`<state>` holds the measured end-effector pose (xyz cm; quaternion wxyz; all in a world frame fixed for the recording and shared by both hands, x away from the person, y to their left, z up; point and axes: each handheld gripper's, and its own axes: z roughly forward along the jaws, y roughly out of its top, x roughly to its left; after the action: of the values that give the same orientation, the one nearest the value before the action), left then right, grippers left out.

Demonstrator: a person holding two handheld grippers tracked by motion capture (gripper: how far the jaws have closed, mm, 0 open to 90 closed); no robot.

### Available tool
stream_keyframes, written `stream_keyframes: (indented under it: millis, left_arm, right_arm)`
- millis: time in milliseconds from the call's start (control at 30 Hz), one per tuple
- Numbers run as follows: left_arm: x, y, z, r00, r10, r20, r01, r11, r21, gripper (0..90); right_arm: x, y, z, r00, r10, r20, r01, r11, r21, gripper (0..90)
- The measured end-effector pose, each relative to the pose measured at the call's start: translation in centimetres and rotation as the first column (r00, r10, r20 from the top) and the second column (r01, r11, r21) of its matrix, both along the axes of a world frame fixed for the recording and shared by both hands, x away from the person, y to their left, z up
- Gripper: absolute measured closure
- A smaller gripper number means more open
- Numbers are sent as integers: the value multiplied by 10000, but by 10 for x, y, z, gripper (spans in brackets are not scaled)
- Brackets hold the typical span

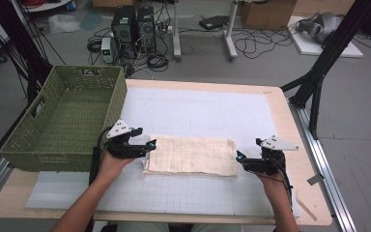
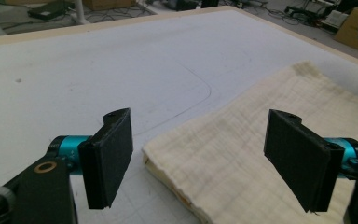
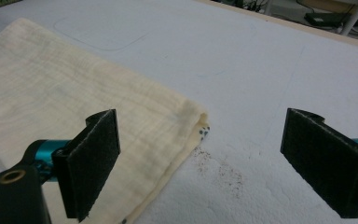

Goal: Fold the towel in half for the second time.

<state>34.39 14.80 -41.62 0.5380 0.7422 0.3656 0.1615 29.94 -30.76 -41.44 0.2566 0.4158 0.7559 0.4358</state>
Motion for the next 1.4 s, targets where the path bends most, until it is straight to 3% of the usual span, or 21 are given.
stream_keyframes:
  millis: [133, 200, 567, 900, 1033, 1267, 1400]
  left_arm:
    - [13, -5, 2, 9994, 259, -229, -257, 9996, 66, 239]
    - [18, -5, 1, 9987, 278, -423, -283, 9995, -127, 241]
    - [33, -11, -16, 9929, 462, -1094, -393, 9972, 639, 389]
    - [39, -15, -26, 9915, 360, -1247, -195, 9912, 1311, 452]
    - [40, -17, -29, 9911, 391, -1271, -214, 9903, 1372, 468]
    - [40, -24, -34, 9916, 284, -1263, -29, 9802, 1981, 549]
    - [37, -28, -34, 9946, 82, -1036, 178, 9689, 2468, 701]
  right_arm:
    - [-1, -2, -1, 9999, -68, -89, 68, 10000, 59, 111]
    - [-1, -3, -1, 9999, -113, -100, 114, 9998, 135, 111]
    - [0, 3, -1, 9999, 78, -72, -78, 9999, 77, 111]
    - [0, 2, -2, 9999, 43, -152, -41, 9999, 115, 111]
    - [0, 2, -2, 9999, 40, -158, -38, 9999, 137, 111]
    - [0, 3, -3, 9997, 60, -230, -54, 9997, 225, 112]
    - [2, 3, -3, 9994, 161, -294, -152, 9994, 300, 112]
